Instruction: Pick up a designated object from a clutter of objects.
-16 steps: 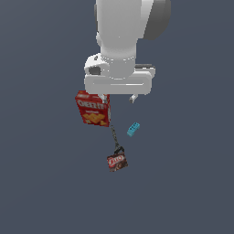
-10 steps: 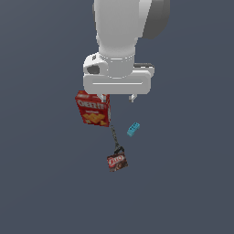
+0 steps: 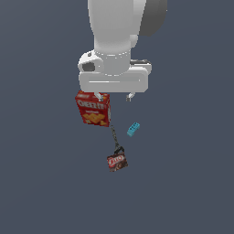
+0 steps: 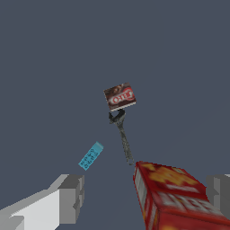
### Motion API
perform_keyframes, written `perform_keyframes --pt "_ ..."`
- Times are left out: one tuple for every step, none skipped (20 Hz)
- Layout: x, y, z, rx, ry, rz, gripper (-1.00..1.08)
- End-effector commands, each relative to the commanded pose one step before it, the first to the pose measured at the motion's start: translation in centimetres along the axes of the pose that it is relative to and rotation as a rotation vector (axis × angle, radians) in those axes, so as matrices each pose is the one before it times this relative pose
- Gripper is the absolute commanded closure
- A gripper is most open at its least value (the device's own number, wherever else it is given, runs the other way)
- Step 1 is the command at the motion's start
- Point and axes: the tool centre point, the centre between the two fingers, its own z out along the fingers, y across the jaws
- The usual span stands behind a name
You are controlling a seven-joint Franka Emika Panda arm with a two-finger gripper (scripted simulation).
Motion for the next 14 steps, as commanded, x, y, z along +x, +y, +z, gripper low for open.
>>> perform_keyframes --pt "-0.002 -0.12 0.296 -0.00042 -0.00085 0.00615 -0.92" --pt "0.006 -0.067 0.197 -0.00033 -0.00015 0.00501 -0.92" --pt "0.003 -0.08 0.233 -0.00047 -0.00027 0.00587 -0.92" --pt "0.0 -0.099 0.27 -0.00058 -0.00035 0.00666 -0.92" --pt "-0.003 -0.112 0.306 -0.00068 -0.00041 0.00752 -0.92" --pt "-0.007 -0.123 0.339 -0.00075 -0.00045 0.00838 -0.92" --pt "-0.011 -0.137 0.375 -0.00079 -0.00045 0.00927 -0.92" --pt "-0.017 -0.149 0.409 -0.00084 -0.00046 0.01017 -0.92" --pt "-0.025 -0.163 0.443 -0.0009 -0.00049 0.01098 -0.92" --pt "-0.034 -0.176 0.478 -0.00098 -0.00052 0.01189 -0.92" --pt "-0.045 -0.191 0.514 -0.00104 -0.00055 0.01275 -0.92" --pt "-0.058 -0.204 0.549 -0.00109 -0.00056 0.01365 -0.92" --pt "-0.073 -0.217 0.584 -0.00114 -0.00057 0.01456 -0.92" --pt "-0.09 -0.23 0.62 -0.00119 -0.00059 0.01546 -0.92"
